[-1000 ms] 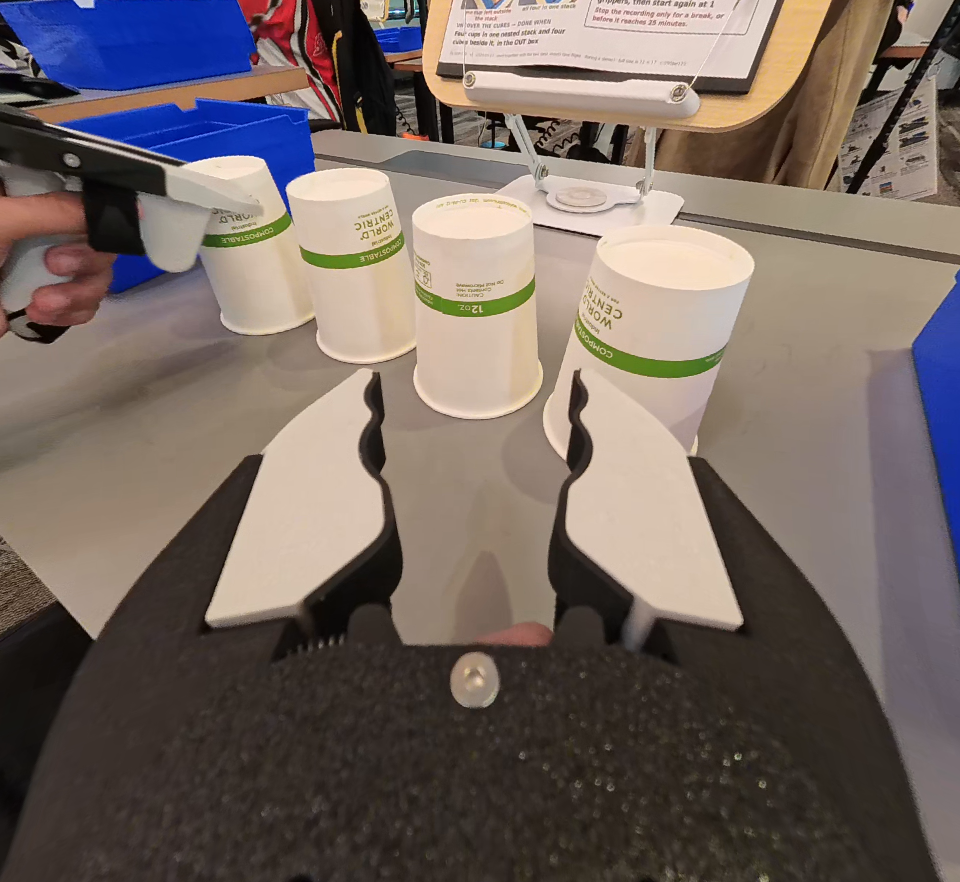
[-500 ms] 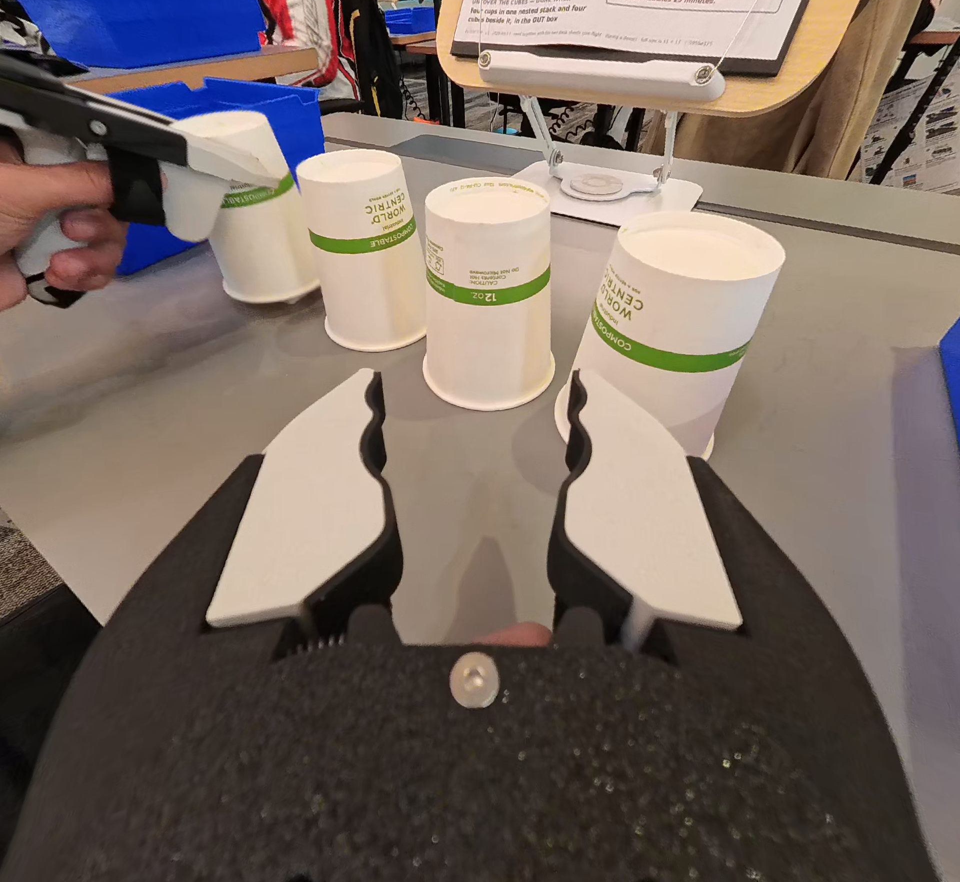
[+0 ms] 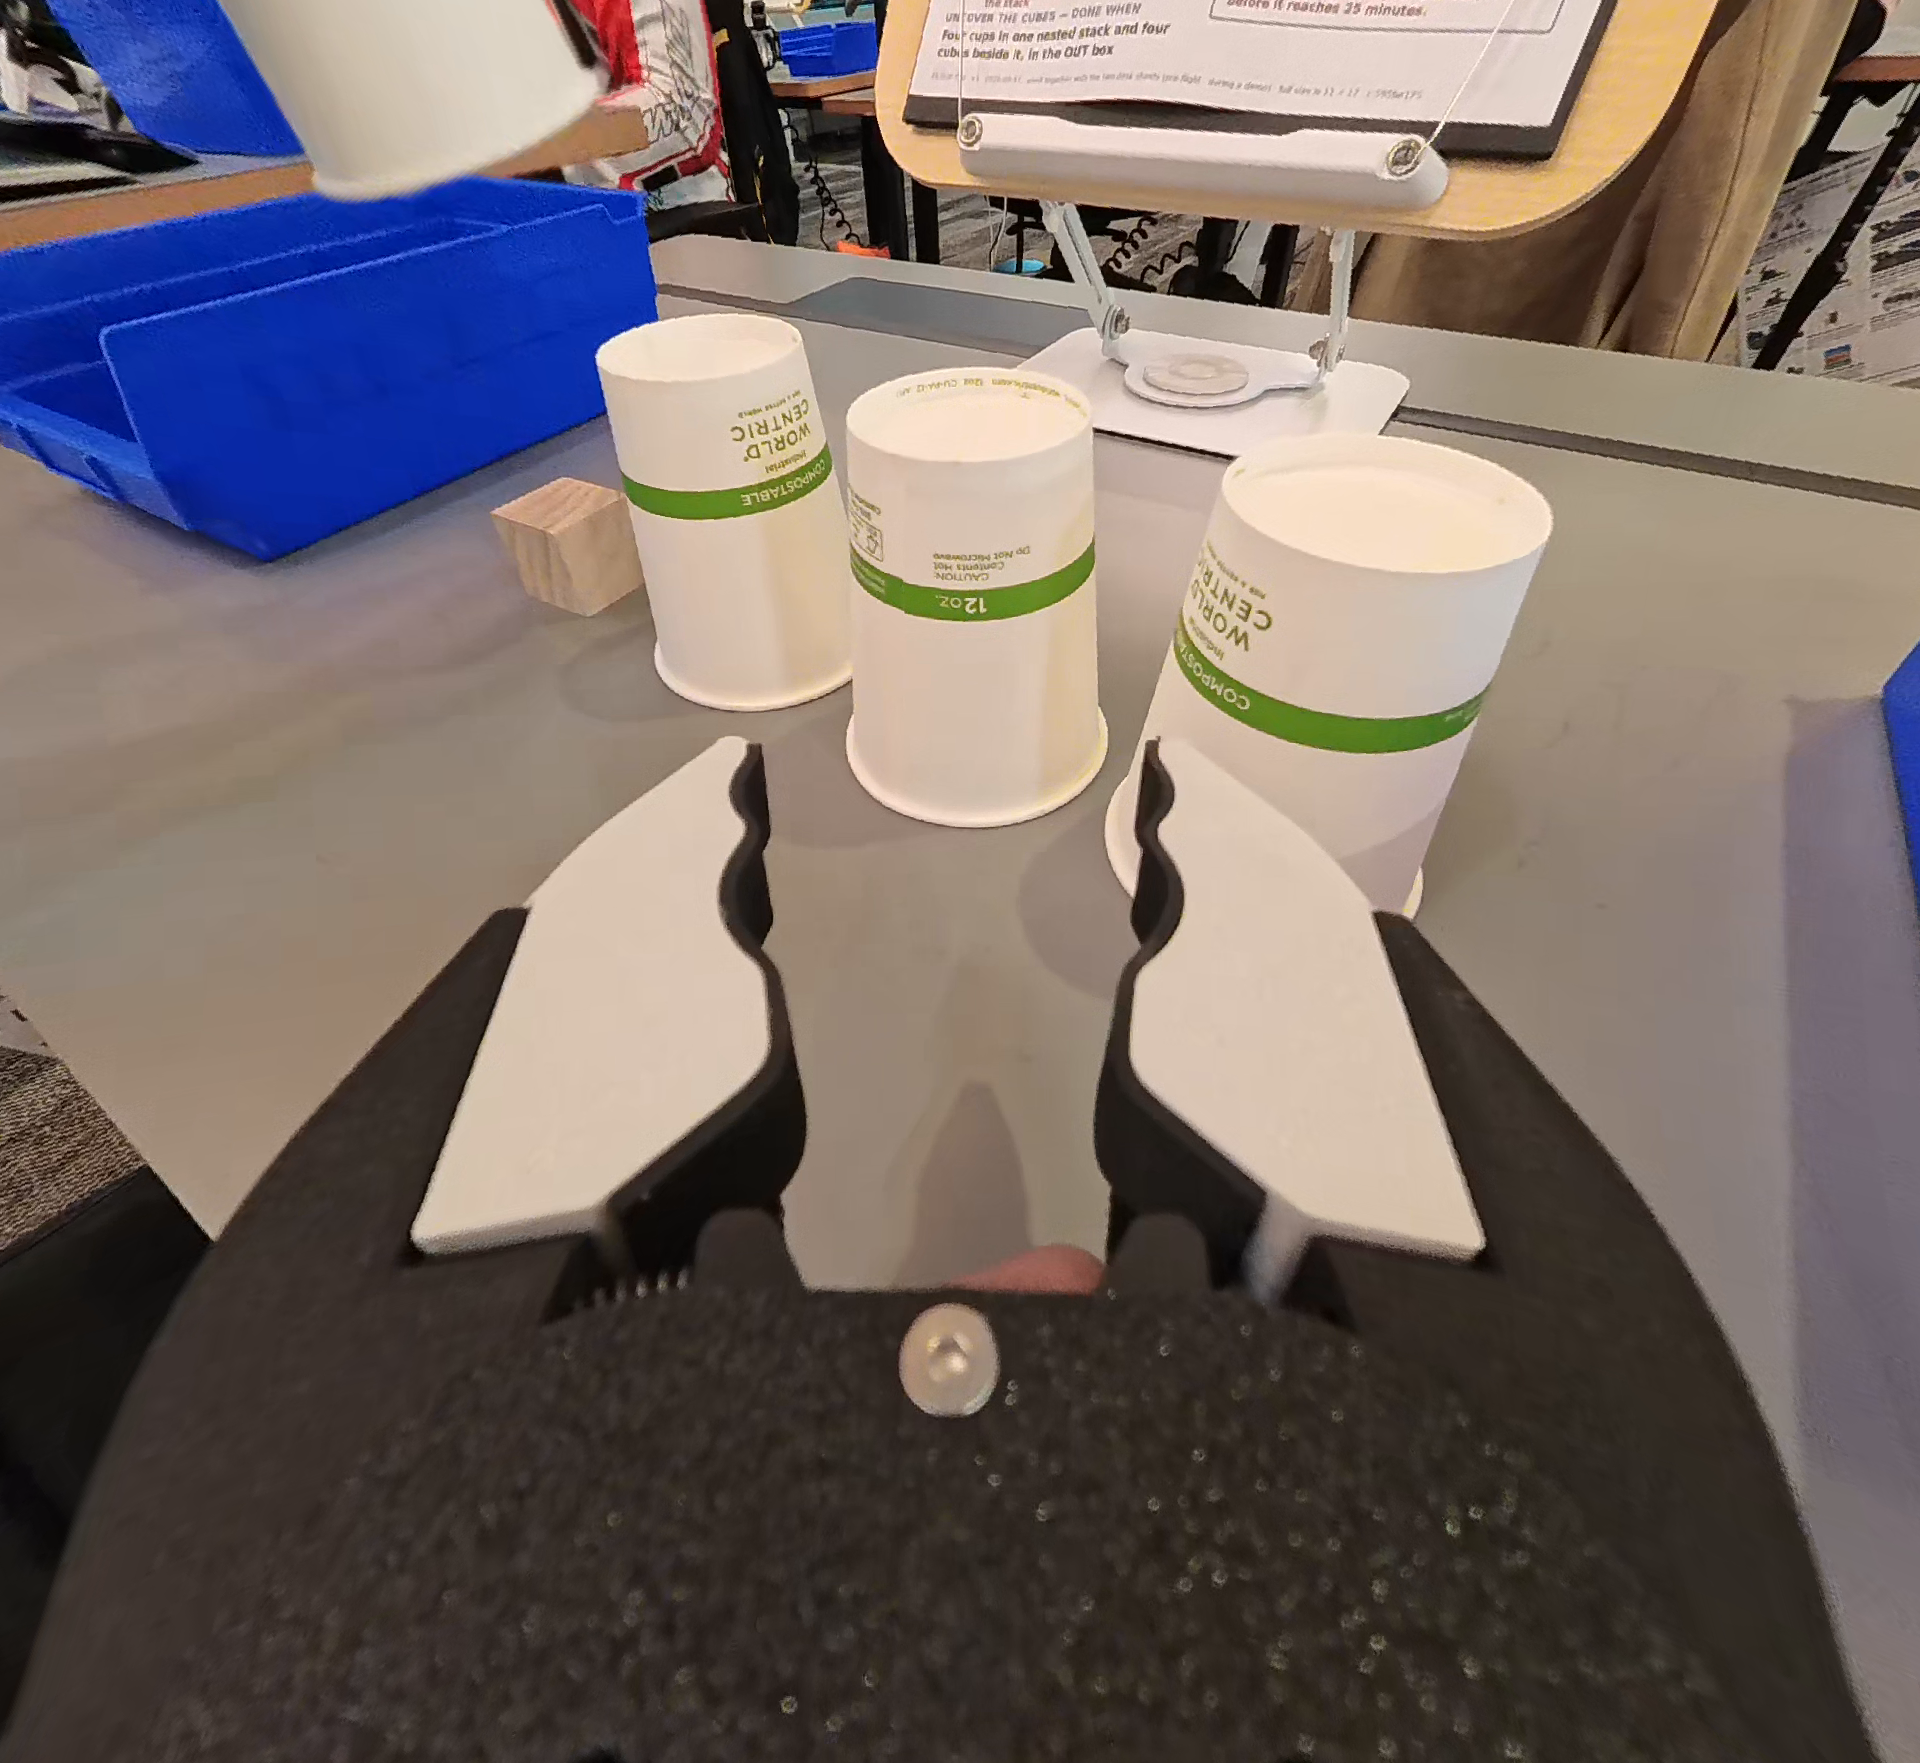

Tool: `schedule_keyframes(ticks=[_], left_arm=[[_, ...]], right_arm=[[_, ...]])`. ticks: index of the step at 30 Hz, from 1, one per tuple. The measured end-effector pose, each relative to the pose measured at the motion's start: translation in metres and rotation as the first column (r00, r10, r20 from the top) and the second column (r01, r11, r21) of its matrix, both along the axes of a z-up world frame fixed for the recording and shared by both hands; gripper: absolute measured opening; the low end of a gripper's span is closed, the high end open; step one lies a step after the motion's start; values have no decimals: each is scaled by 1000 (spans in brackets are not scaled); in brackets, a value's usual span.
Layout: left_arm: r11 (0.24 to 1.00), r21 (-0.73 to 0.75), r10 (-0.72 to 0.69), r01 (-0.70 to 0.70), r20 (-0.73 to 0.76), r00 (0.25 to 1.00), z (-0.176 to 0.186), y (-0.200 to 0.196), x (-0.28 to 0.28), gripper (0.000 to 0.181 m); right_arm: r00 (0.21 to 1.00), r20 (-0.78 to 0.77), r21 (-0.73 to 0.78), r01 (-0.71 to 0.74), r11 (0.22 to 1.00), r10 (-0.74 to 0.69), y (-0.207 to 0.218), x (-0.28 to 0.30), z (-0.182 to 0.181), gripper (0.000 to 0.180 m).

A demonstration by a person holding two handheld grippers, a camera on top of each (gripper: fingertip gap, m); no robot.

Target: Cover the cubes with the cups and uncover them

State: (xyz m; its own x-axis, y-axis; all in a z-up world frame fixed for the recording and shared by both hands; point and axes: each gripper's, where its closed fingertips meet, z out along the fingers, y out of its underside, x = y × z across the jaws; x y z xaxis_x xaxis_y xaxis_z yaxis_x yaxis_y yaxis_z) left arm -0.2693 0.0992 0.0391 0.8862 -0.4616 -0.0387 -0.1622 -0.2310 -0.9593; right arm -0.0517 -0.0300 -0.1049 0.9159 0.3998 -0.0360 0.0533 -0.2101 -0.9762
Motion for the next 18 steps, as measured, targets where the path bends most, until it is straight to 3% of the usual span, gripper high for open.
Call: schedule_keyframes(ticks=[5, 9, 15, 18], left_arm=[[980, -17, -183, 199, 313, 932, 21, -25, 34, 77], [934, 14, -297, 357, 587, 754, 35, -53, 59, 76], [878, 53, -340, 476, 769, 542, 33, -80, 90, 76], [871, 48, -325, 488, 802, 501, 28, -82, 100, 76]], right_arm=[[994, -49, 36, -101, 994, 102, -4, -11, 13, 67], [916, -197, 116, -333, 936, 350, -18, -43, 49, 65], [750, -351, 252, -500, 828, 560, -20, -76, 101, 64], [709, -392, 302, -502, 810, 586, -14, -81, 118, 61]])
